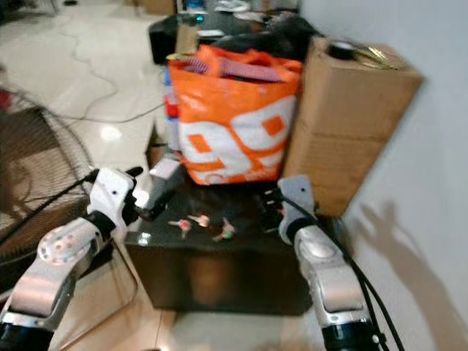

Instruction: Hang keys on a hook

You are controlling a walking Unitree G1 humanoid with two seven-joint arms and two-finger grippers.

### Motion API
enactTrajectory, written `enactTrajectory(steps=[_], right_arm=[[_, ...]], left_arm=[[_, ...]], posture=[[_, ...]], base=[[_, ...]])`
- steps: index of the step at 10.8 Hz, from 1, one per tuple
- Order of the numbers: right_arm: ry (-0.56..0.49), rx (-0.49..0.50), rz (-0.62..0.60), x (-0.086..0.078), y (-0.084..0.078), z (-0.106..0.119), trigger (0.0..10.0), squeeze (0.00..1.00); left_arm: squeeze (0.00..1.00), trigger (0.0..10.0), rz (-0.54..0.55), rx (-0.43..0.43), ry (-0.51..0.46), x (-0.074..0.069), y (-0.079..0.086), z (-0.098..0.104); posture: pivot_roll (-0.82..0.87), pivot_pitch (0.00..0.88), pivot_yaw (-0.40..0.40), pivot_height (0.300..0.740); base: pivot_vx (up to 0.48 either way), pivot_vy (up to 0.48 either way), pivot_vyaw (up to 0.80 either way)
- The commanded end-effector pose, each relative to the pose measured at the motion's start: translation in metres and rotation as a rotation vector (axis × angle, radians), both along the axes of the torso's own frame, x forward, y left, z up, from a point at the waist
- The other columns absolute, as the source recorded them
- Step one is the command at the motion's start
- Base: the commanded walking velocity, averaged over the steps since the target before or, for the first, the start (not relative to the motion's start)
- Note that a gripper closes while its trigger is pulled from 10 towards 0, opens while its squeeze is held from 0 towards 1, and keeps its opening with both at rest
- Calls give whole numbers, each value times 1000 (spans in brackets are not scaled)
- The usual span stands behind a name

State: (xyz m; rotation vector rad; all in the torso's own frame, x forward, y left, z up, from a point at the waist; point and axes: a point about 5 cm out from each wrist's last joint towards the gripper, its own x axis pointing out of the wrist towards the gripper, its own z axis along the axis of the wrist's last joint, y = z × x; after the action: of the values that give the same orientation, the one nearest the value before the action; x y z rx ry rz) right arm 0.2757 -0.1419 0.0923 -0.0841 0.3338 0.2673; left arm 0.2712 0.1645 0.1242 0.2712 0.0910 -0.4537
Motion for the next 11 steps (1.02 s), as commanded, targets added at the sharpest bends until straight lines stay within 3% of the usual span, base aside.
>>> enactTrajectory(steps=[1,3,5,6,7,11], right_arm=[[-2,4,27,-2,4,3,10000,0],[34,-39,48,-1,-1,-1,10000,0],[141,-65,171,5,12,-19,10000,0],[174,-74,203,5,18,-29,10000,1000],[235,-74,234,5,28,-47,10000,1000],[296,-92,306,3,56,-80,10000,1000]], left_arm=[[0,10000,13,4,3,-1,3,1],[0,10000,-6,27,18,-4,0,-3],[0,10000,-66,25,73,-14,-6,-10],[0,10000,-94,39,91,-19,-9,-13],[0,10000,-122,62,126,-27,-10,-17],[0,10000,-121,136,196,-39,3,-28]], posture=[[0,0,-38,740],[-26,0,-26,740],[-57,0,-27,740],[-59,0,-31,740],[-67,0,-38,740],[-87,0,-43,740]], base=[[322,0,0],[146,0,0],[0,0,0],[0,0,0],[0,0,0],[0,0,0]])
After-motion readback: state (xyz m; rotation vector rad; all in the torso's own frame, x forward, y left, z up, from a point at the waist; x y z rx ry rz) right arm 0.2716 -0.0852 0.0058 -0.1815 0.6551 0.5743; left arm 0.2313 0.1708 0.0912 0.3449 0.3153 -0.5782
